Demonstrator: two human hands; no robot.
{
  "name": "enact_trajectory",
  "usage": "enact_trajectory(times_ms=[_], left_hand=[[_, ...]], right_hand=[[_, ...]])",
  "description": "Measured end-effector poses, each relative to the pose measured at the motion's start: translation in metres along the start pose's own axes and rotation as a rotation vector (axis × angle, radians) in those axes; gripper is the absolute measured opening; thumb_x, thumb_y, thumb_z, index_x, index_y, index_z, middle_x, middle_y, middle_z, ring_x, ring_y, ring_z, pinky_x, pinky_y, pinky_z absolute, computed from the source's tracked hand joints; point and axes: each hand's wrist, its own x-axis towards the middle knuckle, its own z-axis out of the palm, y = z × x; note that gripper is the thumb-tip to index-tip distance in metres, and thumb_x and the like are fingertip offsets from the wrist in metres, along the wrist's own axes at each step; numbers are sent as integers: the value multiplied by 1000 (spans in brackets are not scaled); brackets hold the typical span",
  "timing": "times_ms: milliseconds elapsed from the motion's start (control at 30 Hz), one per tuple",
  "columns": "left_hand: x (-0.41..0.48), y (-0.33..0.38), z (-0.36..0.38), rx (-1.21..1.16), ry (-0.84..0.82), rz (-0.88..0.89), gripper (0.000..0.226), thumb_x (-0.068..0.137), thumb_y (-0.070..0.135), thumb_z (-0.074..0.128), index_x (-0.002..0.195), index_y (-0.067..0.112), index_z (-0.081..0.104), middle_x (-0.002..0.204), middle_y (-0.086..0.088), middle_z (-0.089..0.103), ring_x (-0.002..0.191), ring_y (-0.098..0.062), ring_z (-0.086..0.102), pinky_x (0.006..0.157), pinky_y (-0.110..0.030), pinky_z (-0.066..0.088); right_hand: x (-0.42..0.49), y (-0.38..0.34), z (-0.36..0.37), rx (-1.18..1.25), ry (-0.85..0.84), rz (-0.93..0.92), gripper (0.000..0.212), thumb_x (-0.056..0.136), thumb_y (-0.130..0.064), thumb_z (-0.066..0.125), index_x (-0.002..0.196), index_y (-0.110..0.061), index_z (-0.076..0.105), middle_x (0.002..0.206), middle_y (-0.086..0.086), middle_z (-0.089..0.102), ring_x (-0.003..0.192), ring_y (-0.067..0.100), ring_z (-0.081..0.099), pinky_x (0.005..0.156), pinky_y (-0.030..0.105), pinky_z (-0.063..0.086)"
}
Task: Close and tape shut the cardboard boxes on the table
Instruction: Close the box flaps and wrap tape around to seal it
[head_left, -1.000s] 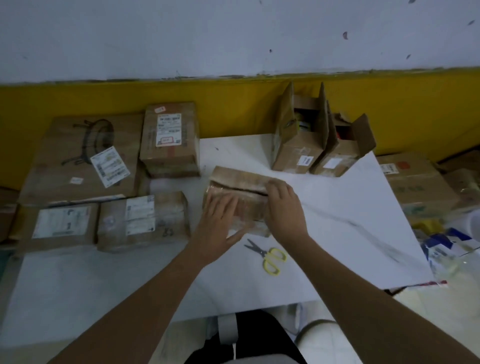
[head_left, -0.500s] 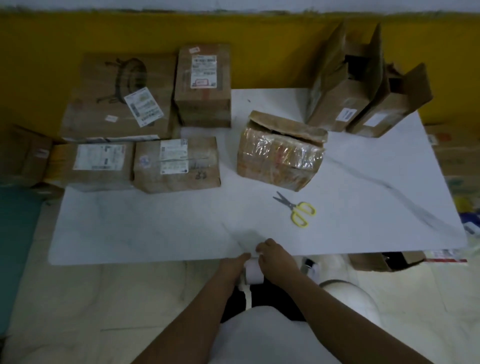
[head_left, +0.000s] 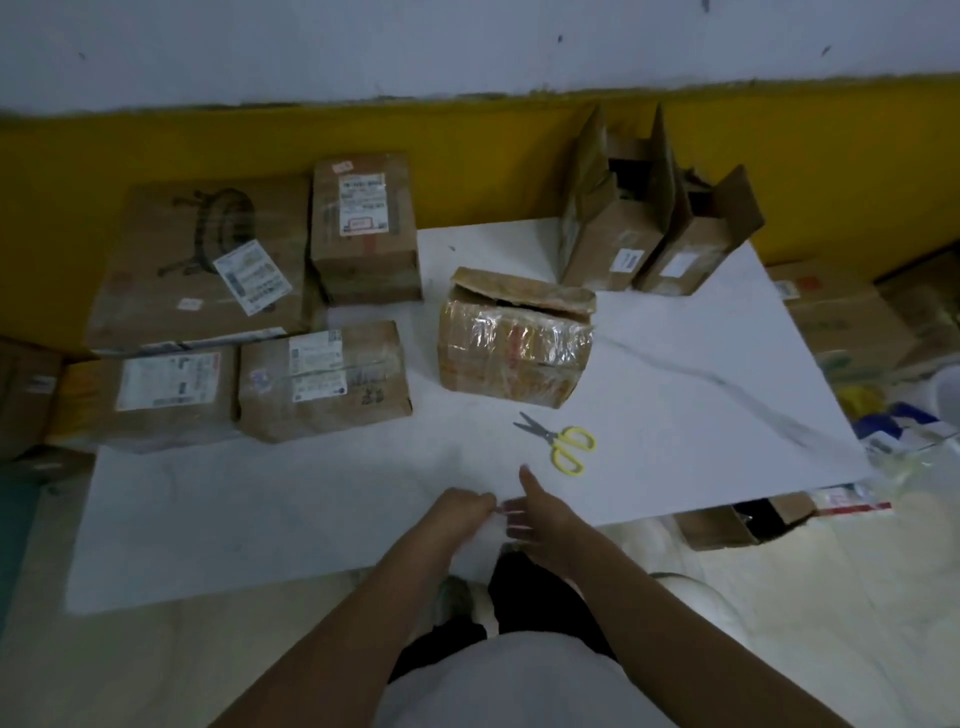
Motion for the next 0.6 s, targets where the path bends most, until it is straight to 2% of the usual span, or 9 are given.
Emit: enact_trajectory(times_ms=[33,100,167,233,267,367,467,533,600], left_hand=[[-7,11,-6,114,26,84,29,93,32,54,102,8,67,95,-7,64,74,-15,58,56,-23,41],[-26,37,-17,192,9,230,24,94,33,53,95,14,68,93,-4,65,79,-15,59,64,-25,42],[-41,61,-26,225,-21,356,21,95,35,56,94,18,69,97,-1,68,91,-17,63,77,-29,47],[-50,85,-35,313,-11,479,18,93,33,61,97,18,70,100,2,69,96,-15,63,87,-30,48],[-54,100,-39,352,5,530,16,93,32,62,101,20,69,104,5,68,98,-12,62,88,-28,47],[-68,144,-51,364,16,659,27,90,29,67,115,29,56,110,15,61,107,-5,58,91,-24,45],[-65,189,-64,333,60,711,50,80,47,74,121,31,52,115,14,64,108,-10,63,95,-33,52],[-60,217,-71,408,135,743,56,78,51,74,126,32,51,118,16,58,112,-11,60,94,-32,51],[-59,243,-74,522,213,761,52,82,44,74,128,30,54,118,14,56,110,-11,57,93,-30,50]], right_hand=[[-6,-12,-2,132,-26,-29,60,96,-60,46,100,-6,71,93,6,72,93,21,65,89,34,49],[-24,-36,-7,289,-65,-121,33,95,-42,60,95,-10,70,86,2,73,87,17,68,90,34,50],[-41,-59,-16,314,-64,-228,10,91,-21,68,93,-11,66,78,2,69,74,15,66,76,29,54],[-52,-83,-29,279,-20,-354,4,87,-5,68,90,-4,65,71,9,62,62,17,59,65,28,54],[-59,-95,-36,272,2,-416,2,86,0,66,86,-2,64,70,12,59,61,20,56,64,31,54],[-72,-129,-57,202,110,-572,8,86,1,62,81,-1,68,70,14,64,66,24,60,71,38,55],[-71,-154,-75,125,244,-681,7,84,-10,67,82,-8,73,73,7,73,71,21,67,76,39,58],[-66,-170,-85,154,301,-684,8,83,-12,67,78,-11,74,72,6,73,70,20,67,75,38,58],[-58,-184,-90,209,323,-660,9,84,-13,67,79,-10,73,72,7,73,72,23,70,74,37,60]])
